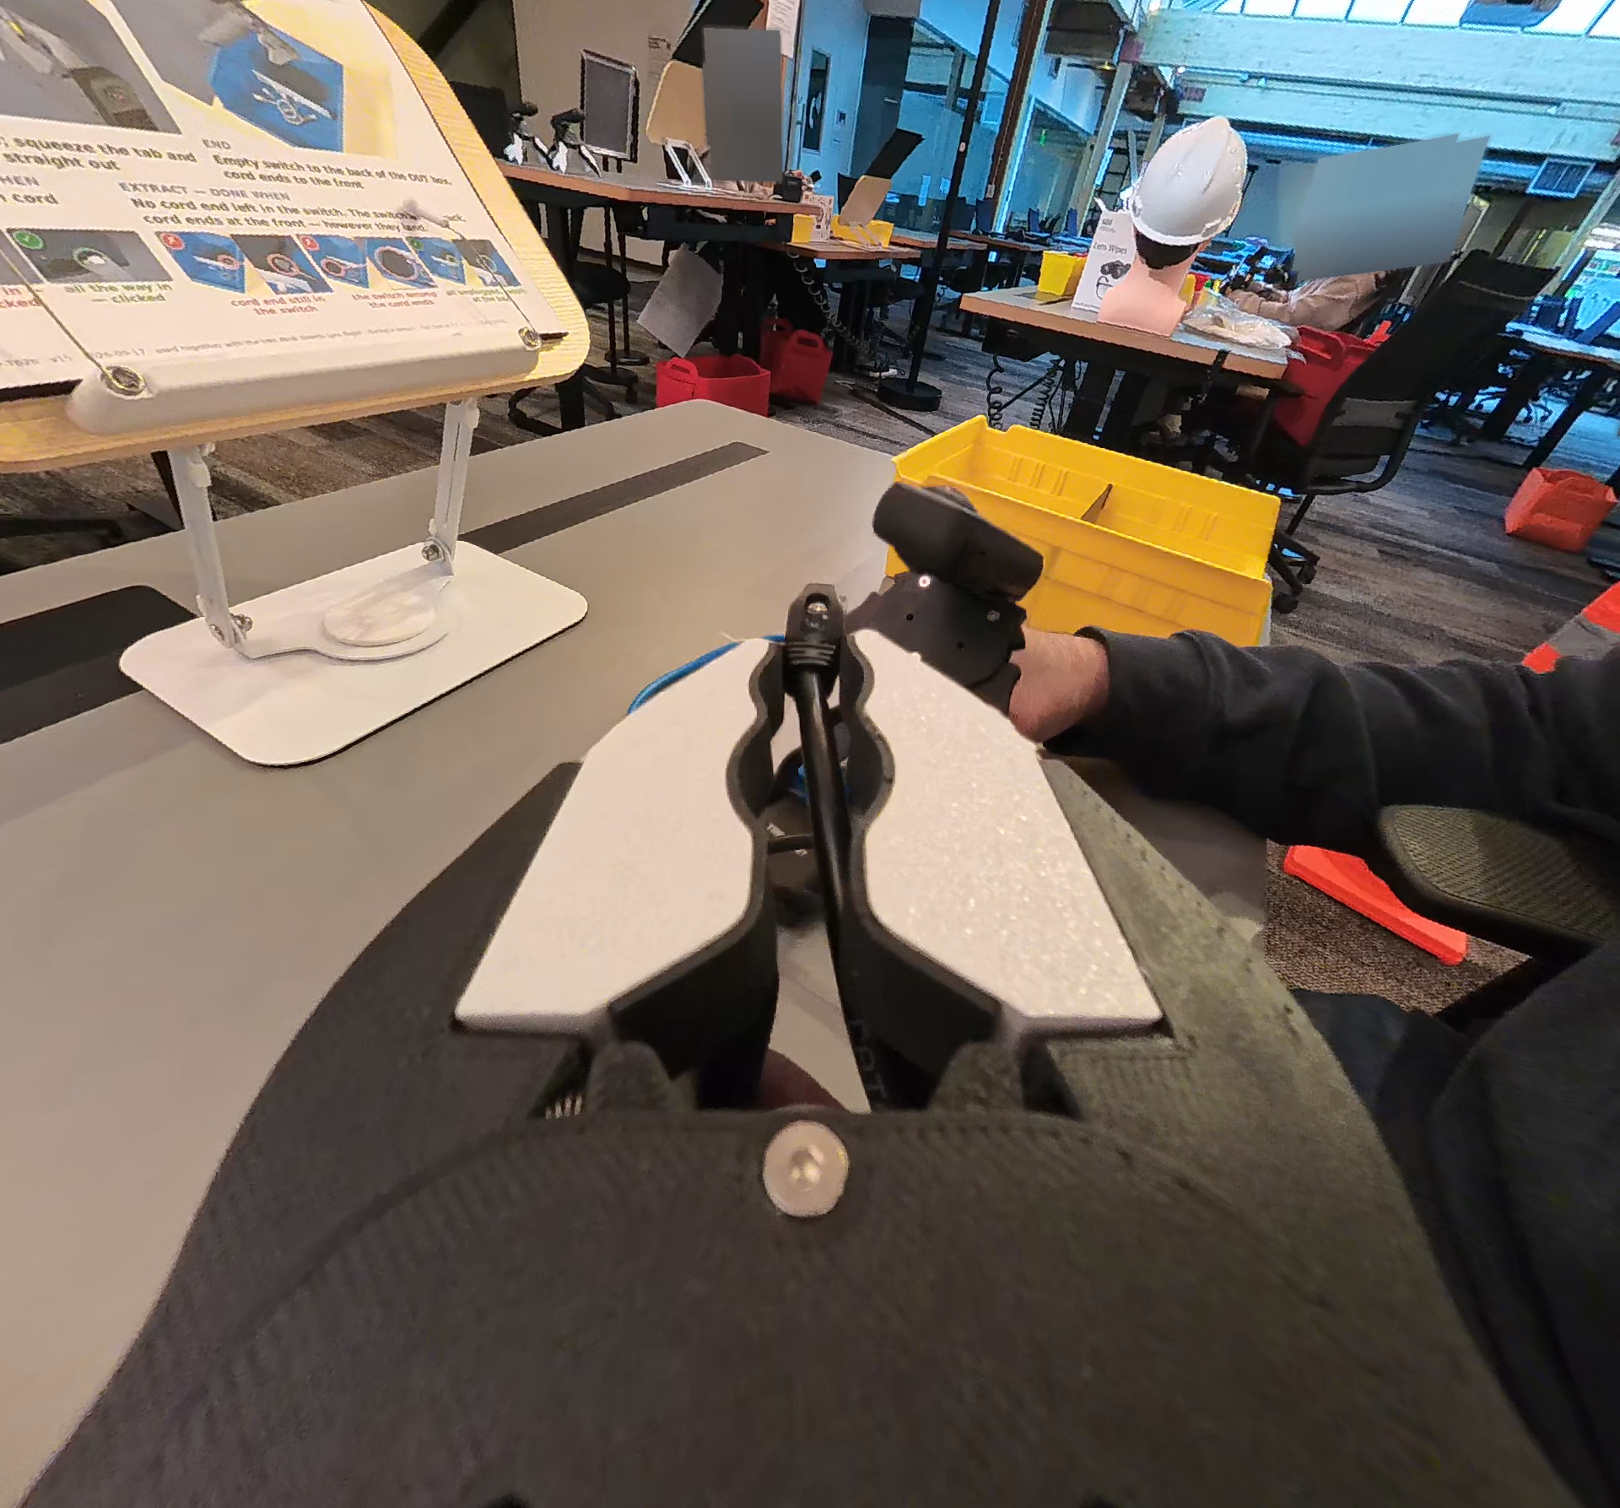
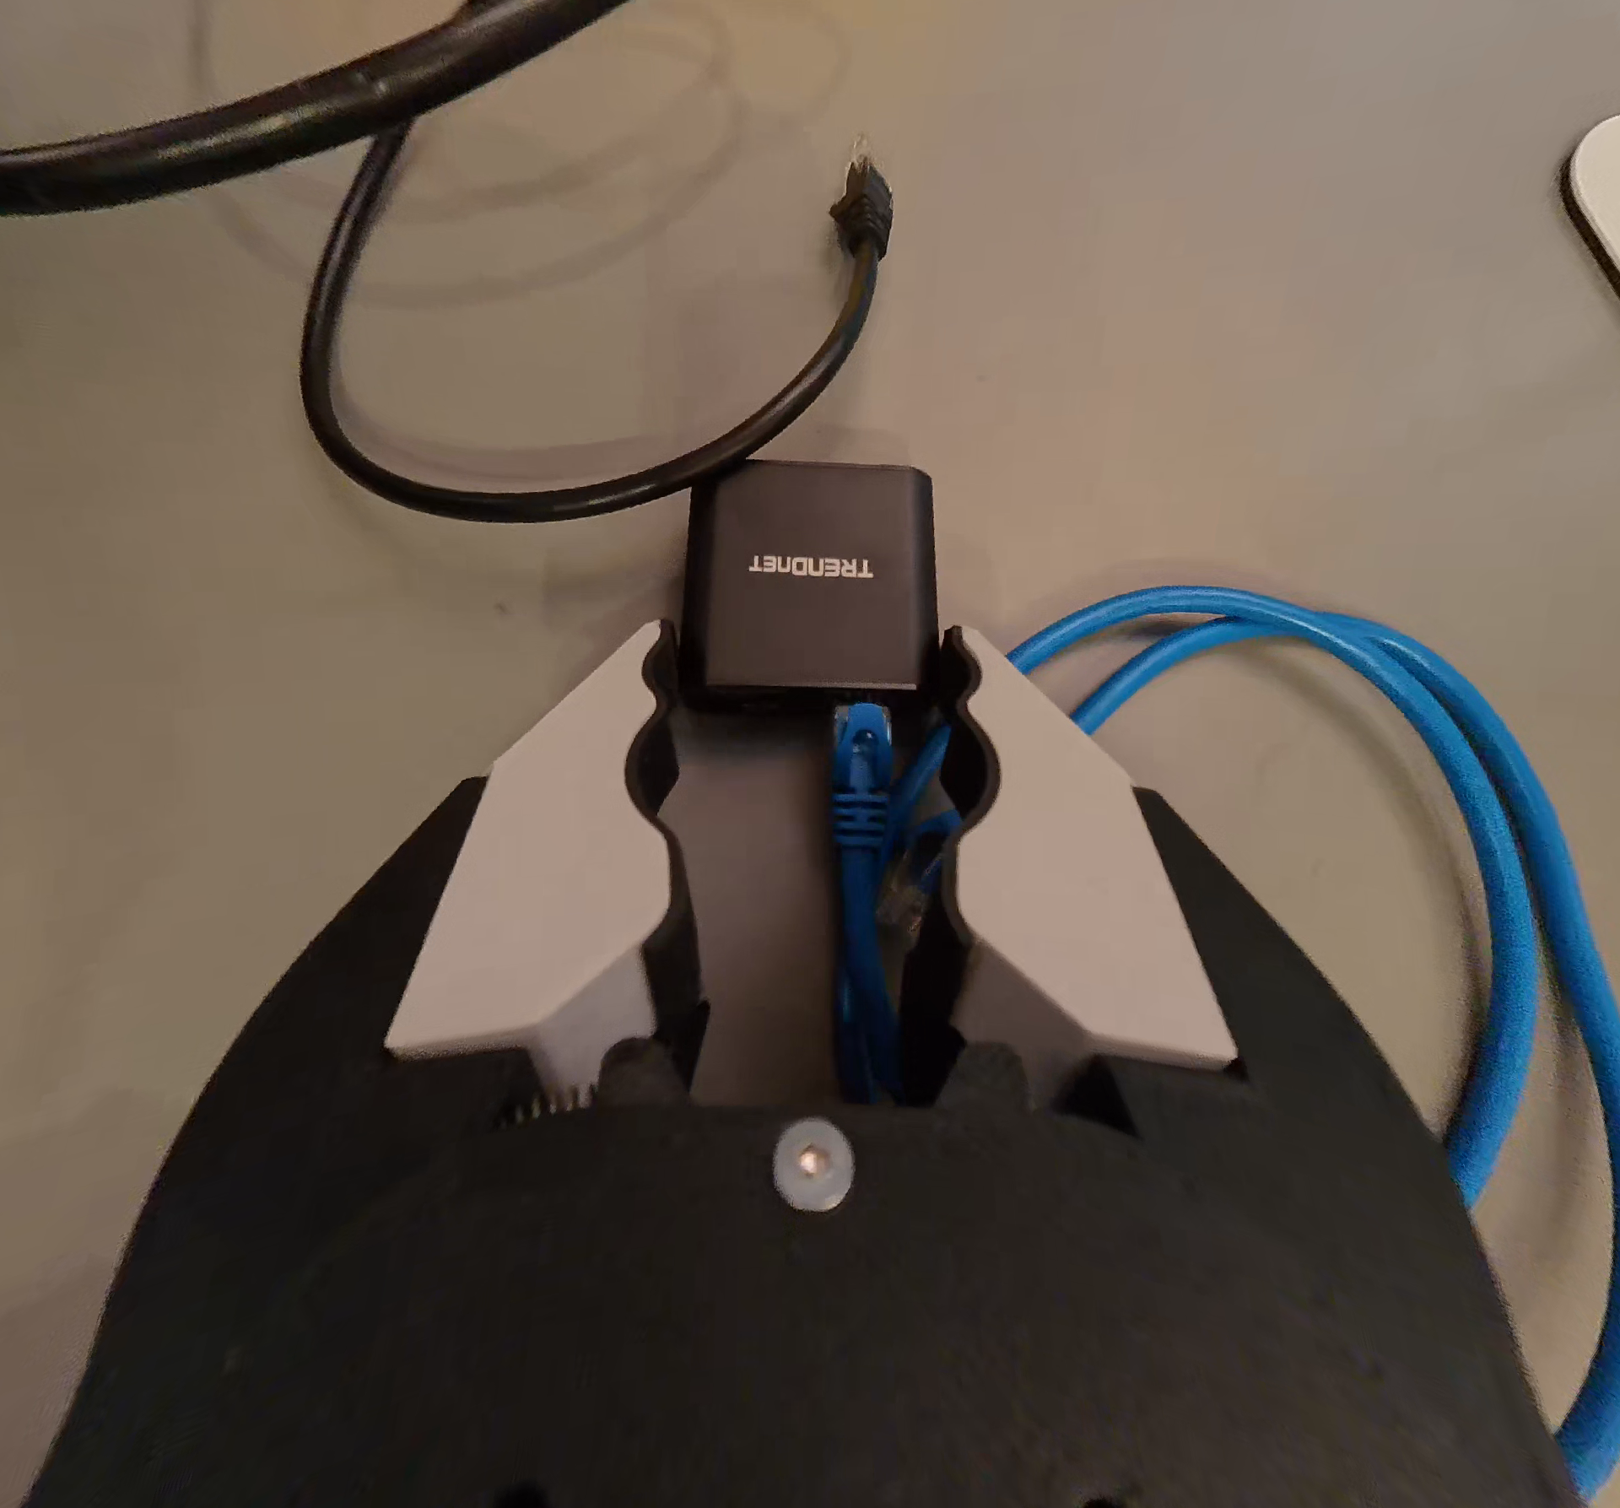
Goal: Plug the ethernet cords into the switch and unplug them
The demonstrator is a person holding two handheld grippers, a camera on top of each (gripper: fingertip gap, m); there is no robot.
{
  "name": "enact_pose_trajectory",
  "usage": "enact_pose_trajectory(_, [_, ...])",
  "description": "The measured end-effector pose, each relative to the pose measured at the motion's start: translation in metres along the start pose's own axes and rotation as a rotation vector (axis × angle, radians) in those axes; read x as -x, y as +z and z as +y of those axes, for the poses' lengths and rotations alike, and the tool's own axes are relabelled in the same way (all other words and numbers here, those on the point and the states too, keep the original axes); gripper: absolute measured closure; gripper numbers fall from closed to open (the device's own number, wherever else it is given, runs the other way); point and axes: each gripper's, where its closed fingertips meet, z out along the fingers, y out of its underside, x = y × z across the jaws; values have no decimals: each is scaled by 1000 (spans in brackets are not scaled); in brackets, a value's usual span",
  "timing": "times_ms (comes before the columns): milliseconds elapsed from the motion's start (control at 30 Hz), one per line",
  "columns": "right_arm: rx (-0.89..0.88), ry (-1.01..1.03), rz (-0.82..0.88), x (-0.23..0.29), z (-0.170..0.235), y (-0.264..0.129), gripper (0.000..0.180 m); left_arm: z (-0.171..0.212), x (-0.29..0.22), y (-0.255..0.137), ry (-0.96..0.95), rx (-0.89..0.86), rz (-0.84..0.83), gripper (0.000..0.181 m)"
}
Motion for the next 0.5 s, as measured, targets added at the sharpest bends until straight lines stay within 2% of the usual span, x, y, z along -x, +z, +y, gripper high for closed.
enact_pose_trajectory(267, [-243,3,-105,3,-36,-44,121,3,1,2,6,33,13,169])
enact_pose_trajectory(333, [-206,-14,-72,-6,-35,-53,121,3,2,3,13,41,15,169])
enact_pose_trajectory(400, [-73,-79,17,-20,-21,-54,121,1,4,4,19,45,10,169])
enact_pose_trajectory(500, [-68,-104,51,-27,-28,-64,121,-5,9,2,43,48,-10,169])
